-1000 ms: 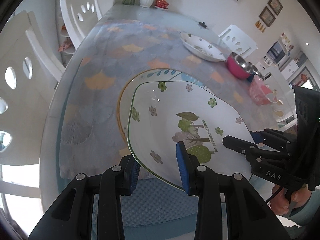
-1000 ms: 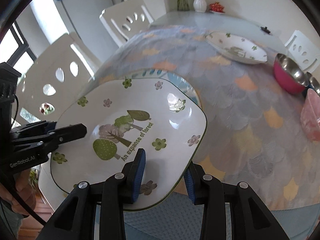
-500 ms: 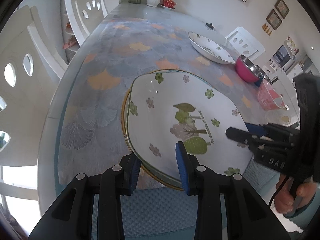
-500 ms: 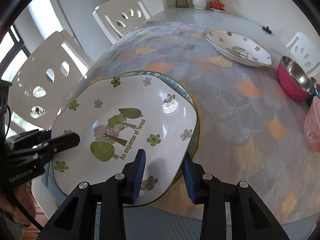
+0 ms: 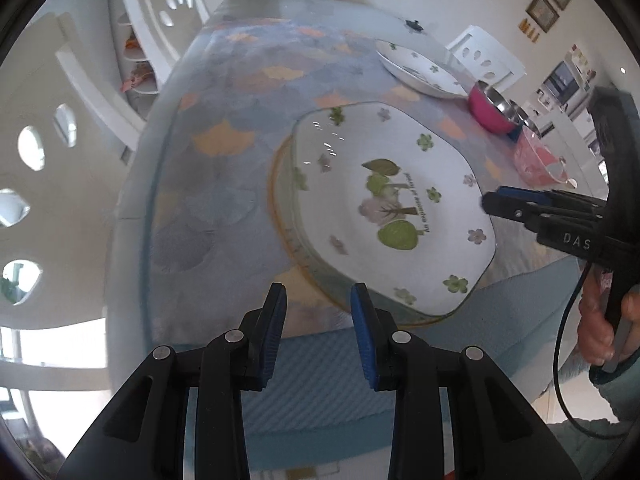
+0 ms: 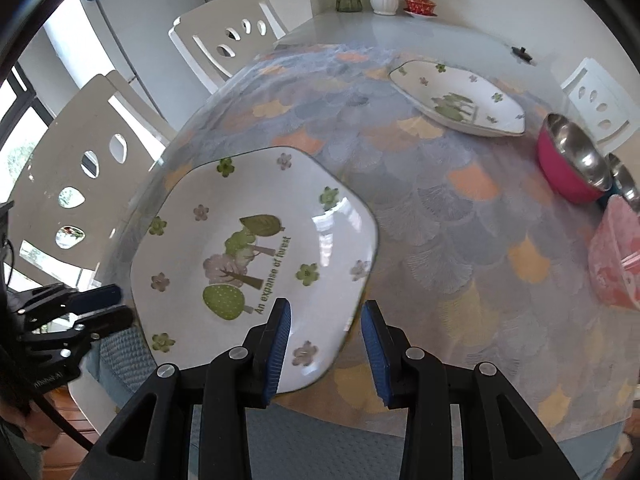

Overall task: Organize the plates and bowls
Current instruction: 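Lower the hexagonal plate onto the Sunflower plate and open both grippers, then move both grippers to the second hexagonal tree plate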

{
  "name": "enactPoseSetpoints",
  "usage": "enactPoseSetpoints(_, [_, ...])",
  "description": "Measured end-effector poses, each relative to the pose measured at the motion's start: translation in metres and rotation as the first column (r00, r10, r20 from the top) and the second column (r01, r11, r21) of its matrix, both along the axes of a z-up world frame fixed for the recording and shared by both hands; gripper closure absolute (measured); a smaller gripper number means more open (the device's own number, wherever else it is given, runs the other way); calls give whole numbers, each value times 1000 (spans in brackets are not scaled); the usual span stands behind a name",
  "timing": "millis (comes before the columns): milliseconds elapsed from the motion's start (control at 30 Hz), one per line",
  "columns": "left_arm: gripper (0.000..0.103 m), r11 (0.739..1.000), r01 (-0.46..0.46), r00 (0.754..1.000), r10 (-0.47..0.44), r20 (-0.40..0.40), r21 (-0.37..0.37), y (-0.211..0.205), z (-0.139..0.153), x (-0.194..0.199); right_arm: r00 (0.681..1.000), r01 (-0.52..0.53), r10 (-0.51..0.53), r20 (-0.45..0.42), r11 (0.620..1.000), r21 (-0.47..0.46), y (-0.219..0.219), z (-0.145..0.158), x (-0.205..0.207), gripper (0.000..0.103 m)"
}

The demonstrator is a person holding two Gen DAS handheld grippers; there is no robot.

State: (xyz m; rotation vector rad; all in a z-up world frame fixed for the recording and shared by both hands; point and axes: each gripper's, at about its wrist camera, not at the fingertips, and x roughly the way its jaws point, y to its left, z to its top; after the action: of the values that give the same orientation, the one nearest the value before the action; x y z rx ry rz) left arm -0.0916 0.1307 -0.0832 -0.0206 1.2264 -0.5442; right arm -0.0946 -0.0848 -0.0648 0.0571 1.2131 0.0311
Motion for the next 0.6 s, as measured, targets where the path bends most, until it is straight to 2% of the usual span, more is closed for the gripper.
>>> enactPoseSetpoints(133, [74, 999, -28, 998, 30, 47, -34, 14, 28, 10, 999, 48, -48, 2, 999, 0, -14, 14, -4, 68])
enactPoseSetpoints(267, [73, 999, -18, 987, 26, 157, -50, 11, 68, 29, 994, 99, -98, 44, 995, -21, -26, 40, -5, 68])
enactPoseSetpoints(433, [71, 991, 44, 964, -9, 265, -126, -4, 119, 59, 974, 153, -143, 176, 987, -44, -32, 91, 5, 67])
enactPoseSetpoints(533, [66, 984, 79, 950, -25, 311, -162, -13, 143, 77, 950, 185, -162, 268, 981, -63, -32, 122, 12, 58])
enactPoseSetpoints(600, [63, 976, 100, 936, -26, 350, -195, -19, 161, 91, 929, 204, -169, 329, 976, -75, -32, 143, 15, 56])
